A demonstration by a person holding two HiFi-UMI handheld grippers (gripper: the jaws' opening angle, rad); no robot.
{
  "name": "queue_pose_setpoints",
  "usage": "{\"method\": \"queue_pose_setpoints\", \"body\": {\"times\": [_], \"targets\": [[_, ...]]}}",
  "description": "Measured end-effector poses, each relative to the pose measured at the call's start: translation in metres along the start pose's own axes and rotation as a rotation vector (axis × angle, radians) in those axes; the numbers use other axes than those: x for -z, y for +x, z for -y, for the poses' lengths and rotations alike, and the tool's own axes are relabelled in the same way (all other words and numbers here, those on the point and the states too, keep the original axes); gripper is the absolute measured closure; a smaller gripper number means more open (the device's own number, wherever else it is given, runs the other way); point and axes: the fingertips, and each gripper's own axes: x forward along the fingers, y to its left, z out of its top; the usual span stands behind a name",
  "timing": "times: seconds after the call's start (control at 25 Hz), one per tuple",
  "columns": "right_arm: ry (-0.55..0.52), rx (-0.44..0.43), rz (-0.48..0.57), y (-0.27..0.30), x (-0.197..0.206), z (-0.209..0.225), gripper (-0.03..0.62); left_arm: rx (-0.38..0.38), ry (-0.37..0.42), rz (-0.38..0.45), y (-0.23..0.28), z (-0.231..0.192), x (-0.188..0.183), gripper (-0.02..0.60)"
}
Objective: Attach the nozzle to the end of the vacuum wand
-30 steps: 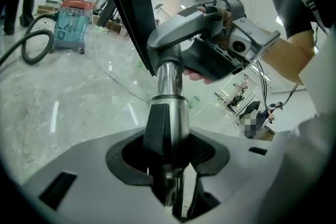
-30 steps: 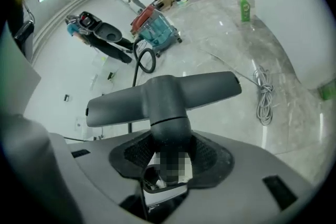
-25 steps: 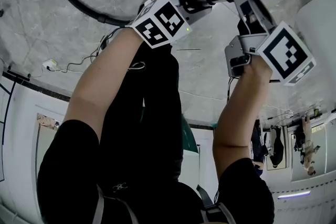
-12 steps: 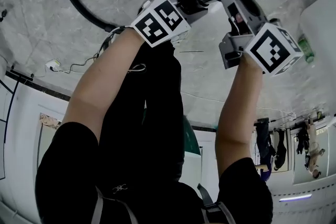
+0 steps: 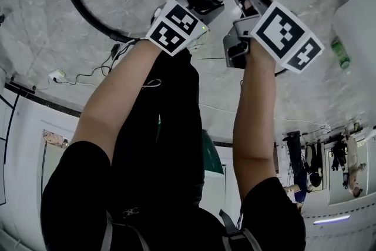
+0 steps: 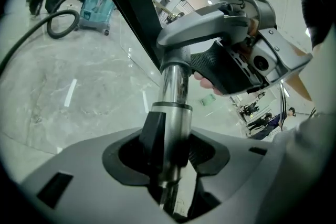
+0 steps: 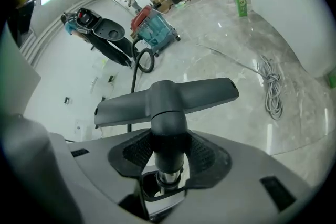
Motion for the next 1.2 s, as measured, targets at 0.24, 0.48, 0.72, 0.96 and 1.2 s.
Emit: {"method": "queue_pose_setpoints", "body": {"times": [0.24,0.48,0.72,0.96,1.2], "targets": [[0.087,0.022,-0.072,0.045,0.013,0.042,0.41,-0.18,-0.057,-0.071,0.002,-0.028,0.03,0.36],[0.166,0.082,-0.079,0.089,0.005,0.083,0.41,-0.224,-0.08,-0.057,-0.036,-0.054,0.035,0.362],[0.19,0.086,-0.11,0.136,0.007,0.104,0.41,-0.226,-0.129,-0.071,-0.06,-0.077,0.028,0.571],[0.179,0.068,-0.134,0.178,0.009,0.107,0.408,-0.189,-0.125,-0.036,-0.059,-0.084,0.01,0.571],[0.211,0.081,-0.189,0.219,0.034,0.116,0.405,-0.164,-0.177,0.006,-0.057,-0.098,0.0,0.571]]}}
